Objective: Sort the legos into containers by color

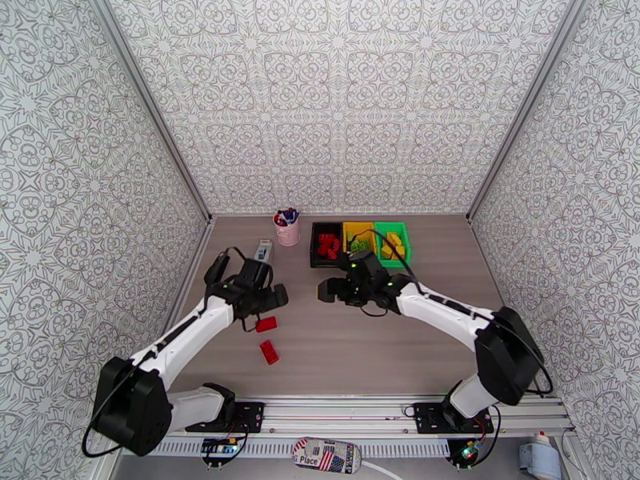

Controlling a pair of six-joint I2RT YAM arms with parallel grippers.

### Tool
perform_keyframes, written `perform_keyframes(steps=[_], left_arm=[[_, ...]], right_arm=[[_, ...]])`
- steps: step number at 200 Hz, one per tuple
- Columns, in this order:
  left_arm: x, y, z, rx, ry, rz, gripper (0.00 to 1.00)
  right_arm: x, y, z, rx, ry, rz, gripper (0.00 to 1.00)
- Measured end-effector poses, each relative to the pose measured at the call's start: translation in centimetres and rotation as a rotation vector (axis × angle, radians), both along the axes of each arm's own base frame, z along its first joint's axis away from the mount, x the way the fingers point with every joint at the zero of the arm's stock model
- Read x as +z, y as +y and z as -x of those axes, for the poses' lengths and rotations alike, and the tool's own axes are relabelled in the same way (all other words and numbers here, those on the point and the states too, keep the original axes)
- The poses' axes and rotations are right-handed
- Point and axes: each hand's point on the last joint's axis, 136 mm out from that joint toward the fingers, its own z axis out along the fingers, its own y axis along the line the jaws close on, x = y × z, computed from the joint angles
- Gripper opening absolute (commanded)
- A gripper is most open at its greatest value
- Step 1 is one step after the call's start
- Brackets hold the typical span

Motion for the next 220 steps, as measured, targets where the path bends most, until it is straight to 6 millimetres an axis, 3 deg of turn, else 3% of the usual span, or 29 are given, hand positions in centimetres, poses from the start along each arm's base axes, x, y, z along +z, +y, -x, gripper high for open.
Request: perform_keyframes(steps=[30,59,89,138,192,220], left_arm=[[-3.6,1.1,2.5,0.036,0.097,-0.016,0.99],[-5.2,0.9,2.6,0.038,0.135,-0.011,0.99],[-5.9,0.6,2.0,0.037,0.136,-0.005,0.97],[-7.2,0.7,2.1,0.031,0.174,-0.029,0.83],[-7.4,0.9,1.9,0.023,0.194,-0.087,0.65],[-7.3,0.3,1.7,0.000,0.185,-0.086,0.61]], right_arm=[[-1.3,1.1,0.8,0.029,0.022,0.024,0.86],[-1.5,1.2,1.1,0.035,0.028,0.030,0.86],[-1.6,1.1,1.1,0.033,0.031,0.036,0.86],[-1.6,1.1,1.1,0.030,0.029,0.037,0.86],[-1.6,1.1,1.1,0.030,0.028,0.037,0.86],[-1.6,1.1,1.0,0.031,0.027,0.035,0.86]])
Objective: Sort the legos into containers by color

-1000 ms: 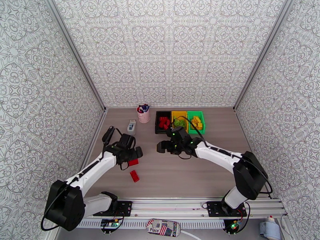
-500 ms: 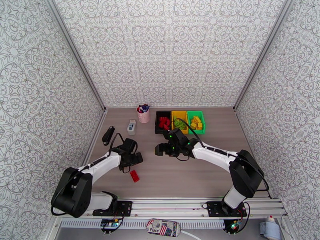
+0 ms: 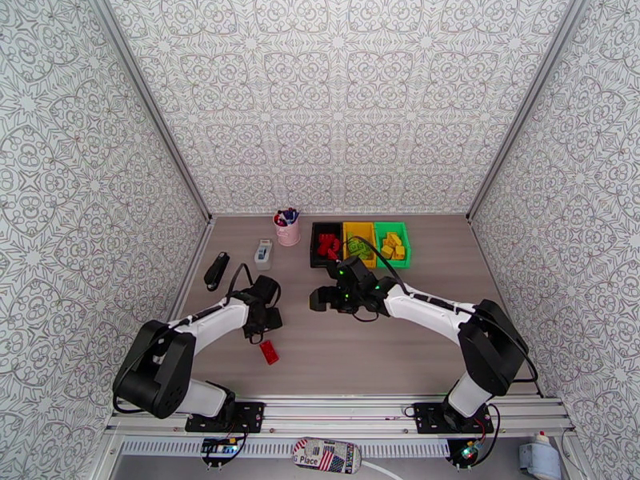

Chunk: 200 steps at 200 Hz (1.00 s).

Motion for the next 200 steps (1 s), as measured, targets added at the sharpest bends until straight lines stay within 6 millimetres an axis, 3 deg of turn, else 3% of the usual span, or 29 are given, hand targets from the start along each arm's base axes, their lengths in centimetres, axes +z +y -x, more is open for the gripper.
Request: perform_keyframes(steps=[52,117,162,200], left_arm=[[1.4,-2.2,-0.8,-0.035,-0.055,0.107,0.57],[5.1,-8.1,-4.4,-0.101,-0.164,0.371,0.56],[7.2,-12.2,-8.1,-0.146,-0.202,0.480,0.56],[9.7,-15.0,-13.3,-0.154,-0.262,0.541,0.56]], right_arm=[[0.0,0.0,0.0,0.000,0.000,0.000,0.85],[1.0,-0.2,-1.3,-0.023,-0.006,-0.065,0.84],[2.1,-3.4,-4.0,-0.115,-0.001,-0.135,0.83],[4.5,-7.6,-5.5,-0.206,-0.045,-0.181,0.83]])
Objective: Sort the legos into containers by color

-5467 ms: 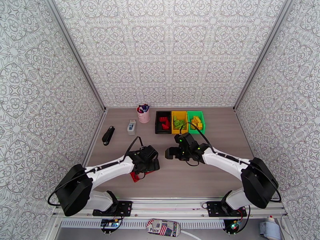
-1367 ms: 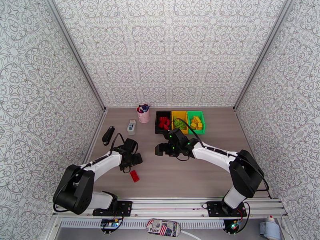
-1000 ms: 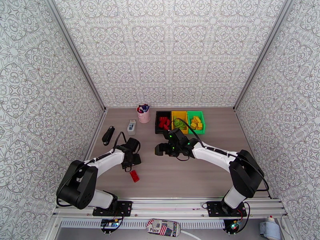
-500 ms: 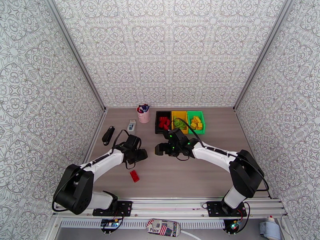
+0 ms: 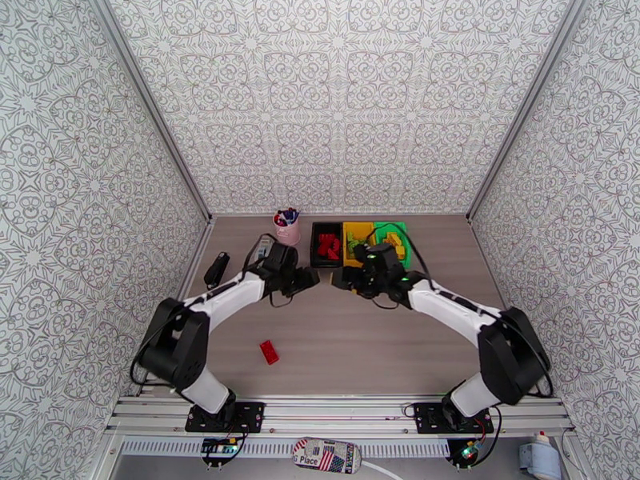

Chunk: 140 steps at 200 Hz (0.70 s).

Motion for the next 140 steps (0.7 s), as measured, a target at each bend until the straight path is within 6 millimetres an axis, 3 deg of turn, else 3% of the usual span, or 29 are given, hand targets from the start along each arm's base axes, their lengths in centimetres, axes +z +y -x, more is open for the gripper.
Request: perform_keyframes(steps=[36,59,81,106,140], left_arm=[[3.4,-2.5,-6.4,0.012,-0.091,0.052,0.59],[5.1,-3.3,-10.5,0.038,-0.138,0.082,0.73],[5.3,-3.0,-13.5,0.073,-0.150,0.096,0.84],[4.7,-1.9,-14.5,0.113,-0.129,0.087,0.88],[4.6,-1.8,-13.8,0.098,-0.119,0.059,0.88]], right_arm=[[1.6,-3.1,-0.3,-0.059,-0.037,-0.012,0.83],[1.4,-3.8,0.3,-0.062,-0.033,-0.005,0.83],[0.8,-4.1,1.0,-0.059,-0.014,0.005,0.83],[0.5,-4.4,1.5,-0.059,-0.004,0.008,0.84],[0.3,-4.5,1.9,-0.056,0.002,0.010,0.84]])
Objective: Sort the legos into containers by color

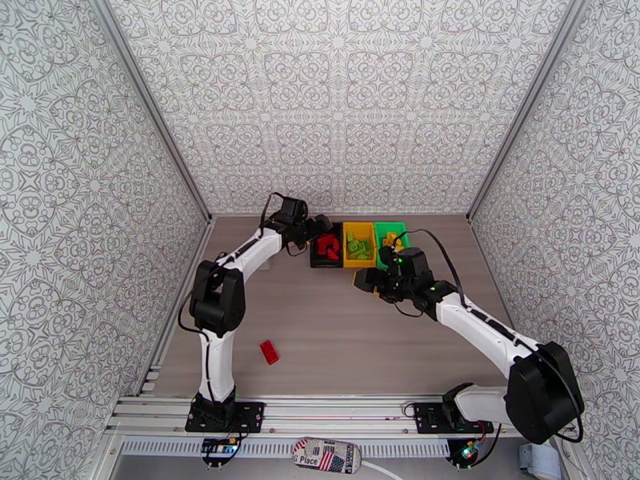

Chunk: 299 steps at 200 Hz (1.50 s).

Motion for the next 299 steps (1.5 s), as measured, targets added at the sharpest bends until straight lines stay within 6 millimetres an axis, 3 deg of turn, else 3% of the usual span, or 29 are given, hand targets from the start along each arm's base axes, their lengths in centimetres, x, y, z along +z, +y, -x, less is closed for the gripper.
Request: perform_keyframes(steps=[27,50,74,90,131,169,225,299], left_arm=[[1.5,-0.1,2.8,-0.023,-0.024,-0.061,0.88],[4.0,0.3,6.9,-0.046,-0.069,-0.110,0.90],[4.6,1.9,11.3,-0.042,-0.078,-0.159,0.91],[3.3,4.0,14.0,-0.018,-0.047,-0.205,0.92],[-2.3,9.4,21.4,0.037,0.113,-0.337,0.93],[-3.4,12.3,26.2,0.095,0.163,-0.347,0.93],[-6.7,14.1,30.9,0.150,0.252,-0.329,0.93],[-11.5,13.6,34.5,0.126,0.388,-0.367,0.82]], right_arm=[[0.0,0.0,0.0,0.000,0.000,-0.001,0.84],[0.0,0.0,0.0,0.001,0.000,0.000,0.83],[-0.4,0.5,0.3,0.015,0.008,0.005,0.83],[-1.1,1.3,0.8,0.044,0.020,0.022,0.82],[-2.3,4.0,1.8,0.116,0.023,0.107,0.82],[-1.9,6.7,2.3,0.174,-0.019,0.168,0.82],[-3.6,9.5,3.6,0.244,-0.021,0.284,0.83],[-4.3,8.9,3.8,0.240,-0.024,0.344,0.83]])
